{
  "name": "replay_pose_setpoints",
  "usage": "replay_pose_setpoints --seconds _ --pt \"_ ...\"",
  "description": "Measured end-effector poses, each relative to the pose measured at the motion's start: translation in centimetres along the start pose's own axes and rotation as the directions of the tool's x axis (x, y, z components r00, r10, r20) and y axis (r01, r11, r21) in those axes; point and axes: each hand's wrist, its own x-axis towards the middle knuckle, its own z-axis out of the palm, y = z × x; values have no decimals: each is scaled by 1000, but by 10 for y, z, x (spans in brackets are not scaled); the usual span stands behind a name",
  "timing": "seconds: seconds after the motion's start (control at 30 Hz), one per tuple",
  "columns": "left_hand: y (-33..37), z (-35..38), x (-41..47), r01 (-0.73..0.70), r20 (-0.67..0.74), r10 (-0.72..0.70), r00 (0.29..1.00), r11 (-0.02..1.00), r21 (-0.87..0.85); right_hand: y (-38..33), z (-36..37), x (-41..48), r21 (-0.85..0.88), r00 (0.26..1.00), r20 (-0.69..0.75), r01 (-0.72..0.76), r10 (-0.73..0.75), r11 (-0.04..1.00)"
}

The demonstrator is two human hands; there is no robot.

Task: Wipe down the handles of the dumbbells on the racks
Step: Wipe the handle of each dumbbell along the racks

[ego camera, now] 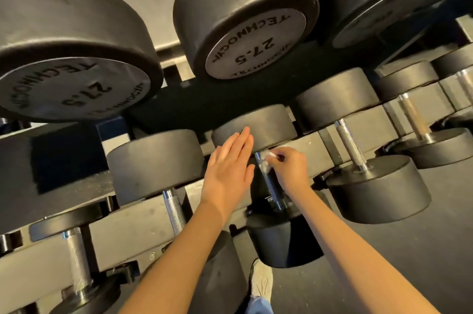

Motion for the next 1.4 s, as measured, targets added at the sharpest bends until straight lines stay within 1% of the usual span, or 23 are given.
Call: replay_pose_setpoints --seconds 0.07,0.13,0.23,0.3,0.37,0.47,0.53,0.57,0.63,0.73,0.8,0.87,0.97,1.03,1.1,1.17,1.23,1.27,1.33,1.4 --pt "-1 3 0 16 -45 -16 999 1000 3 -2 5 4 64 999 -36 -7 9 998" --pt "-2 7 0 16 -92 -15 996 1000 3 4 3 2 72 1000 -17 21 -20 997" --pt "2 10 -2 37 -144 -38 989 999 -7 16 -9 -7 7 987 141 75 -75 997" --pt "5 10 -2 49 -156 -51 987 999 -14 20 -13 -6 -35 975 206 94 -85 995" --pt "6 11 -3 58 -146 -61 987 998 -21 19 -13 2 7 975 202 95 -95 995" --pt "6 12 -3 62 -147 -67 987 997 -38 12 -7 11 145 986 129 83 -102 986" --pt "8 14 -3 74 -155 -83 984 995 -65 12 -6 12 158 988 108 94 -112 983" --pt "10 15 -3 79 -162 -91 983 994 -75 14 -7 11 148 985 121 103 -121 984" --pt "12 17 -4 88 -173 -102 980 992 -89 21 -14 6 72 972 204 106 -119 992" --pt "14 18 -4 99 -168 -115 979 990 -98 34 -25 -1 -141 927 366 148 -87 979" --pt "14 17 -5 112 -157 -127 979 989 -99 38 -27 -4 -221 911 404 180 -79 959" --pt "15 17 -5 121 -151 -136 979 987 -102 37 -24 -3 -198 921 372 202 -117 959" --pt "15 16 -5 113 -153 -128 980 988 -106 29 -17 9 -119 941 257 255 -218 960" --pt "14 16 -5 115 -147 -130 981 988 -106 26 -14 16 -115 938 248 278 -244 954" --pt "15 15 -5 118 -145 -134 980 986 -113 28 -18 14 -111 930 279 280 -240 954" --pt "16 16 -5 121 -144 -139 980 985 -125 34 -28 5 -107 904 367 273 -217 956" --pt "18 16 -5 128 -141 -147 979 983 -134 37 -36 -6 -129 840 519 259 -157 957" --pt "18 17 -5 132 -141 -151 978 982 -138 39 -38 -9 -161 807 574 274 -136 948" --pt "17 17 -5 138 -135 -157 978 980 -140 37 -38 -8 -222 784 604 335 -140 916" --pt "16 17 -5 132 -132 -150 980 982 -136 31 -34 -2 -229 814 551 360 -184 905"
